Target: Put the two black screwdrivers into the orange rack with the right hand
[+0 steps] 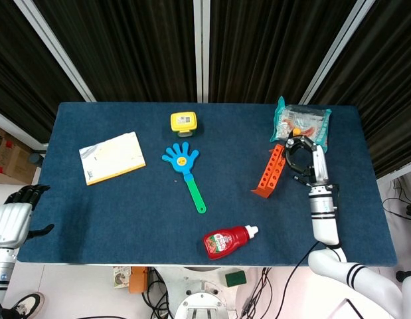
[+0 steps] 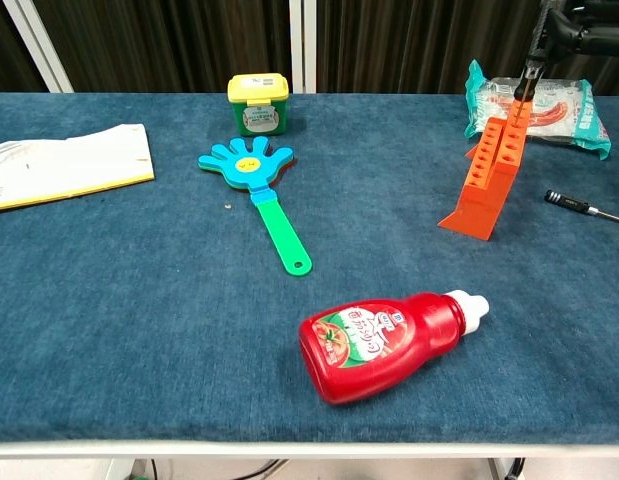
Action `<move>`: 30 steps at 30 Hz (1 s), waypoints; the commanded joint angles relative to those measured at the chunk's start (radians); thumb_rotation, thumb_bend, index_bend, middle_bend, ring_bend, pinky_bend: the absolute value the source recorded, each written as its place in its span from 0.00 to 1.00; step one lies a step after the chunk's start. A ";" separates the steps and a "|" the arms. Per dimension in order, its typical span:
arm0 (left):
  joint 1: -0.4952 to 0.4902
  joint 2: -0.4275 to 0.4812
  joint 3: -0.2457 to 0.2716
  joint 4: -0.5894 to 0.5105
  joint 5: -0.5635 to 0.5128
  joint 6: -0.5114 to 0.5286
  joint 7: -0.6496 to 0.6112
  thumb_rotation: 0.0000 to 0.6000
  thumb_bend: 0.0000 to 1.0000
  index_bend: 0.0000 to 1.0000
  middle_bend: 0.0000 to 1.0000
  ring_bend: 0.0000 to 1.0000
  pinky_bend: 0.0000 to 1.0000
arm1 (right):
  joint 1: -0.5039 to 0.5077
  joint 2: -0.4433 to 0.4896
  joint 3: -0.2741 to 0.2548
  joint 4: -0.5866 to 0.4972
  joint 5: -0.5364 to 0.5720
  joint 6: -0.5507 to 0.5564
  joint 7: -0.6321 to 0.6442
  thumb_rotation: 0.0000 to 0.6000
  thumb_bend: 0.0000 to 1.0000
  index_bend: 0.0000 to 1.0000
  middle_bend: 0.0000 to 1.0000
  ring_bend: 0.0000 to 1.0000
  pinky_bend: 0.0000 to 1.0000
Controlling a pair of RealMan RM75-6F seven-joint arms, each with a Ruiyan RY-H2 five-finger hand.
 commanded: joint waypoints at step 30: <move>0.000 -0.001 0.001 -0.002 0.003 0.002 0.006 1.00 0.01 0.18 0.20 0.14 0.26 | -0.028 0.026 -0.026 -0.024 -0.044 0.046 0.026 1.00 0.33 0.37 0.50 0.54 0.41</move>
